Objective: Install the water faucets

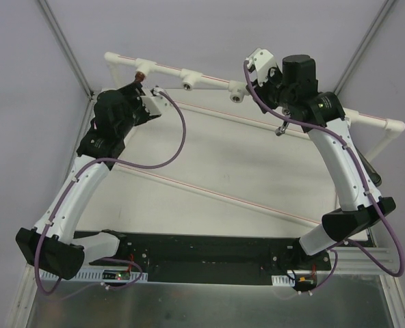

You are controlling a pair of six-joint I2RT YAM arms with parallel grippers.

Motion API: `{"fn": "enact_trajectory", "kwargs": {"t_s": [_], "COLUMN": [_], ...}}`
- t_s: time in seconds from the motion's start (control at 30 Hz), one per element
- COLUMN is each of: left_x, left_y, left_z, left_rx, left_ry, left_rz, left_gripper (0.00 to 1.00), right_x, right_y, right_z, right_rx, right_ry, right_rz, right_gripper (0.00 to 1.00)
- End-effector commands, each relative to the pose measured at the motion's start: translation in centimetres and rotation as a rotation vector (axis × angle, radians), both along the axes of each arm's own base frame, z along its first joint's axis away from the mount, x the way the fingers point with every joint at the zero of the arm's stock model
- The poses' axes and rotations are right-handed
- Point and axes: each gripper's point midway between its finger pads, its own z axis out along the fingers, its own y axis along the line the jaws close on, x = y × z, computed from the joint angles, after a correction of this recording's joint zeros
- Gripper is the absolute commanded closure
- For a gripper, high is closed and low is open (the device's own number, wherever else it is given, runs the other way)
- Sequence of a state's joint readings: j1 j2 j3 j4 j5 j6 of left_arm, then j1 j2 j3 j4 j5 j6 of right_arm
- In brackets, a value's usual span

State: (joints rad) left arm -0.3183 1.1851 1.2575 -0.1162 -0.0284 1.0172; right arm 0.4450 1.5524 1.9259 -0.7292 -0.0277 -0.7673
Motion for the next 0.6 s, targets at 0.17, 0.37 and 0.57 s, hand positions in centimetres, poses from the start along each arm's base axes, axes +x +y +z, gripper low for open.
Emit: {"fn": "enact_trajectory", "kwargs": {"t_s": [0.17,0.37,0.57], "left_x": [-7.1,-8.8,-8.3], "left_y": [-6.2,-3.3,3.1], "left_z": [6.2,11.4,12.4], "left_rx": [-0.481,-0.988,-1.547], "left_ry": [0.073,0.114,0.099], "left_rz": [-0.272,-0.122,0.221], "left_gripper": [0.14,0.04,0.01], "right_x": [0.3,0.1,0.1], "right_y": [1.8,1.8,1.9], "right_z": [-3.9,-3.9,-4.0], "right_rx": [0.048,0.047,0.046], "right_ry": [0.142,0.143,0.143], "right_rz": [-0.035,-0.03,-0.028], "right_gripper": [1.0,1.0,1.0]}}
